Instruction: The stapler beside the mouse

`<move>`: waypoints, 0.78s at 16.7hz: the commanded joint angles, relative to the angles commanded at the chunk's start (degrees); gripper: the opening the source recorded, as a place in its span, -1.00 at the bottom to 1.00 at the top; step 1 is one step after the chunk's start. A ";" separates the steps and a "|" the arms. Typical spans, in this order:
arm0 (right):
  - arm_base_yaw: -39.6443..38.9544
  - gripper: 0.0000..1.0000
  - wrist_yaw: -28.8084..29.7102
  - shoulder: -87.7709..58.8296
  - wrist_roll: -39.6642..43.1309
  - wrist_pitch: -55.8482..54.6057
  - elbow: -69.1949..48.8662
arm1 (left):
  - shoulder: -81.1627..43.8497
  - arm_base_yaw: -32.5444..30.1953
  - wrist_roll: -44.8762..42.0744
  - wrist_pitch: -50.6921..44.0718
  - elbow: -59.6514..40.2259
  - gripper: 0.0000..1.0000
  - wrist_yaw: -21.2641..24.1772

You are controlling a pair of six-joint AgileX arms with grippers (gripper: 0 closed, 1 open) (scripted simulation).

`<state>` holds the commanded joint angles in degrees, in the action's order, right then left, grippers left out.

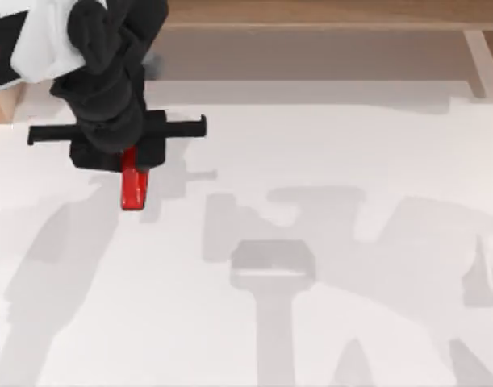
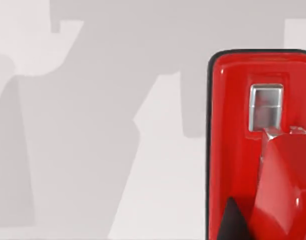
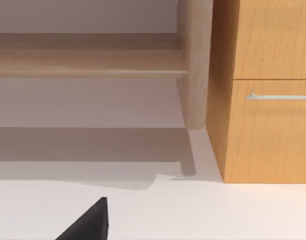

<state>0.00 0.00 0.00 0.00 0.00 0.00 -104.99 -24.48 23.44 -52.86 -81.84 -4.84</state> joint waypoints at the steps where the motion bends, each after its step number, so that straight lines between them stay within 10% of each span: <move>1: 0.00 1.00 0.00 0.00 0.00 0.00 0.00 | 1.23 -2.58 2.12 0.79 2.33 -1.00 -0.10; 13: 0.00 1.00 0.00 0.00 0.00 0.00 0.00 | 7.64 -16.73 15.85 6.45 19.98 -1.00 -0.34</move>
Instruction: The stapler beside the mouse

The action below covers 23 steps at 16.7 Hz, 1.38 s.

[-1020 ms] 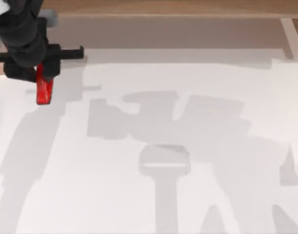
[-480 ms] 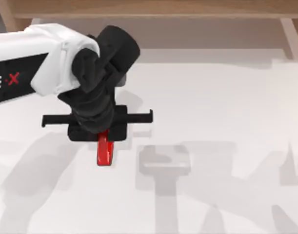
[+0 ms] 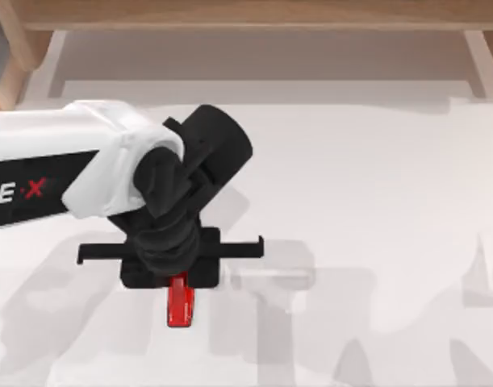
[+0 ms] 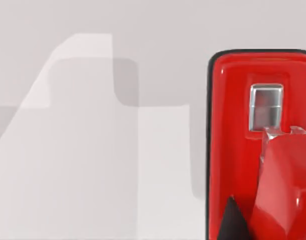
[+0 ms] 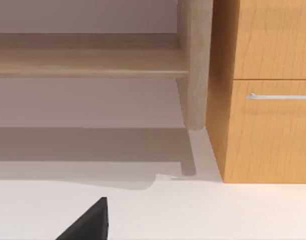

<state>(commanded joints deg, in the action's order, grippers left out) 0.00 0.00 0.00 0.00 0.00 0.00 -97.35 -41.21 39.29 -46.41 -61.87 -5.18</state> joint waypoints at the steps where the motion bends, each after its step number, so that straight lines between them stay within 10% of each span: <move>1: 0.00 1.00 0.00 0.00 0.00 0.00 0.00 | 0.00 0.00 0.00 0.00 0.00 -1.00 0.00; 23: 0.00 1.00 0.00 0.00 0.00 0.00 0.00 | 0.22 0.38 -0.13 5.13 -0.56 -1.00 0.55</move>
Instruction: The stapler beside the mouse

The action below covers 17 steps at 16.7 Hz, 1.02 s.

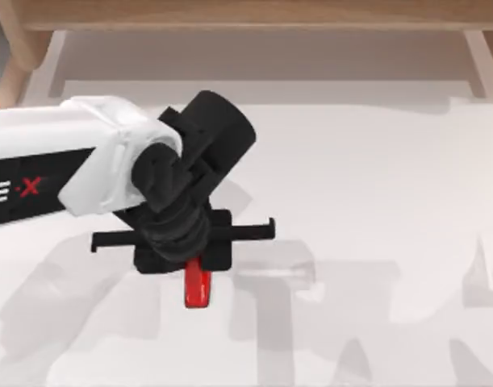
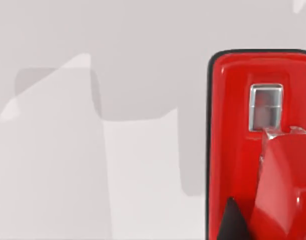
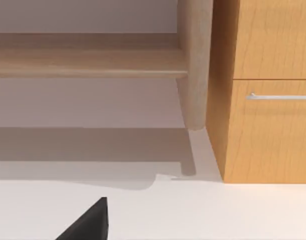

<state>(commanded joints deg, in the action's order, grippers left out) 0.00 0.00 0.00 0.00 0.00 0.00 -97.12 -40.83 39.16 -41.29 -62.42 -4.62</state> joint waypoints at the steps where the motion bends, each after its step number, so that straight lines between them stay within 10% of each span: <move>1: 0.00 1.00 0.00 0.00 0.00 0.00 0.00 | -0.13 0.01 -0.05 0.36 0.15 -1.00 -0.02; 15: 0.00 1.00 0.00 0.00 0.00 0.00 0.00 | -3.81 0.13 -0.44 1.69 3.74 -1.00 -0.46; 17: 0.00 1.00 0.00 0.00 0.00 0.00 0.00 | -3.81 0.13 -0.44 1.69 3.74 -0.70 -0.46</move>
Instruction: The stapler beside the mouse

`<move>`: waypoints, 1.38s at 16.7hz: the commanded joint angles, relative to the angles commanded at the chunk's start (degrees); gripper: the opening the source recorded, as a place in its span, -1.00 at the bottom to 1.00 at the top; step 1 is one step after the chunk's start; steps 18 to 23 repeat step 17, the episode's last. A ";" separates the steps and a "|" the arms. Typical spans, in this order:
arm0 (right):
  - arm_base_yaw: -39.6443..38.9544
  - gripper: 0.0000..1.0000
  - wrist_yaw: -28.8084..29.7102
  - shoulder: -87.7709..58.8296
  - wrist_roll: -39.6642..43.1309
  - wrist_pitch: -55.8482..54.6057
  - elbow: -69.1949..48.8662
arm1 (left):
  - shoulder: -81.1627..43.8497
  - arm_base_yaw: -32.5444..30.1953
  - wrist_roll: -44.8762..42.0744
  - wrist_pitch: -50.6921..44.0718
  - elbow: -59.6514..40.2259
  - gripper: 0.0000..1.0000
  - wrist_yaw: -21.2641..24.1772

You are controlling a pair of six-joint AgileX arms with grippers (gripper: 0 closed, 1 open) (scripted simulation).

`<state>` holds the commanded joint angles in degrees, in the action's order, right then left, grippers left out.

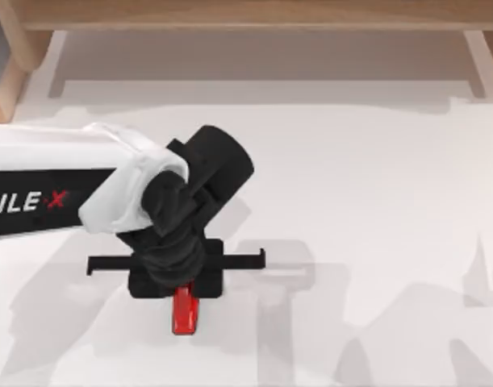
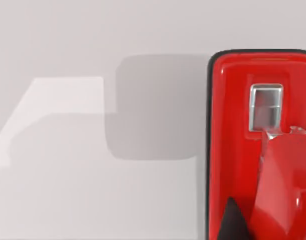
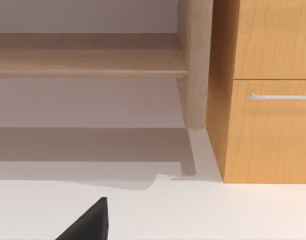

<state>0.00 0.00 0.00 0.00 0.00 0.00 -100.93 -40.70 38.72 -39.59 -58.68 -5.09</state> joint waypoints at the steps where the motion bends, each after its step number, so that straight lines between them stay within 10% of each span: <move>1: 0.00 1.00 0.00 0.00 0.00 0.00 0.00 | 0.00 0.00 0.00 0.00 0.00 -0.55 0.00; 11: 0.00 1.00 0.00 0.00 0.00 0.00 0.00 | 0.00 0.00 0.00 0.00 0.00 0.96 0.00; 23: 0.00 1.00 0.00 0.00 0.00 0.00 0.00 | 0.00 0.00 0.00 0.00 0.00 1.00 0.00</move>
